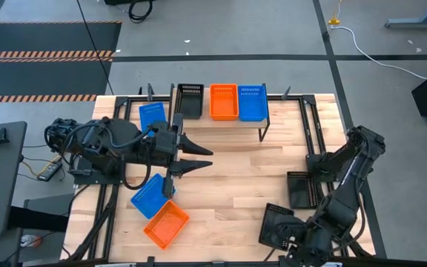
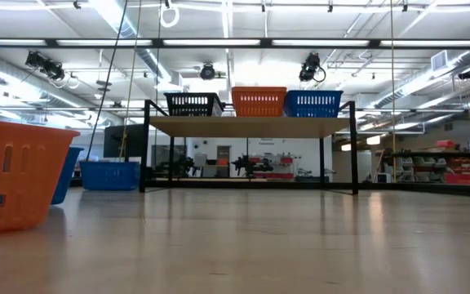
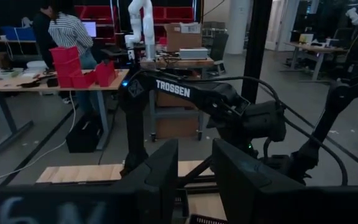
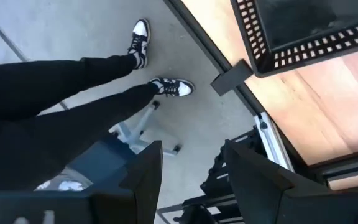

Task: Stack baskets on shelf by color
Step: Stack the bottom black bin on top of the black bin on the shelf

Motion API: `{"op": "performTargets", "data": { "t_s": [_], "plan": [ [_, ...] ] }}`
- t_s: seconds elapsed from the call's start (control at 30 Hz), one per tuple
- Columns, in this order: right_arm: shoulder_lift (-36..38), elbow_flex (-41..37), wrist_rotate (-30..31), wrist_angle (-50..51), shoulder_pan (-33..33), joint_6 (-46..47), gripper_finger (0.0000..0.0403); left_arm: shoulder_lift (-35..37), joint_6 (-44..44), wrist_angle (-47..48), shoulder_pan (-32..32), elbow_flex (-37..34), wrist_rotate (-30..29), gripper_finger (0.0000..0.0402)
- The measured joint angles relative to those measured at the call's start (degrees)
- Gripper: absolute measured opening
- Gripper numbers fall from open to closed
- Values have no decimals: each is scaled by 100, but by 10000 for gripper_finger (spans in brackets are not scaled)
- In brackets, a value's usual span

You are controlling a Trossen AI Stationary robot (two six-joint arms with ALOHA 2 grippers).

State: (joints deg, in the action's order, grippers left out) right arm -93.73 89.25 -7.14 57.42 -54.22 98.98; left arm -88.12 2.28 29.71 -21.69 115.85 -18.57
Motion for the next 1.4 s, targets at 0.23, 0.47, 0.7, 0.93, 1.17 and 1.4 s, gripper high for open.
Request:
{"op": "performTargets", "data": {
  "t_s": [0.23, 0.47, 0.7, 0.93, 1.17, 1.4],
  "plan": [
    [0, 0, 171, 141, -61, -164, 181, 0, 26, 15, 0, 0, 0, 107],
    [0, 0, 718, 1391, -7, -605, 181, 0, 305, 300, -4, 0, 1, 107],
    [7, -604, 970, 893, 244, -1134, 181, -2, 771, 582, -17, 0, 0, 107],
    [4, -1753, 325, -1376, 341, -1346, 181, -1, 1229, 626, -17, 0, -3, 107],
    [4, -2344, 619, -1686, 336, -1647, 181, -1, 1577, 968, -44, 0, -23, 107],
    [4, -2894, 645, -2332, 337, -2022, 181, -2, 1864, 1275, -42, 0, -24, 107]
  ]
}}
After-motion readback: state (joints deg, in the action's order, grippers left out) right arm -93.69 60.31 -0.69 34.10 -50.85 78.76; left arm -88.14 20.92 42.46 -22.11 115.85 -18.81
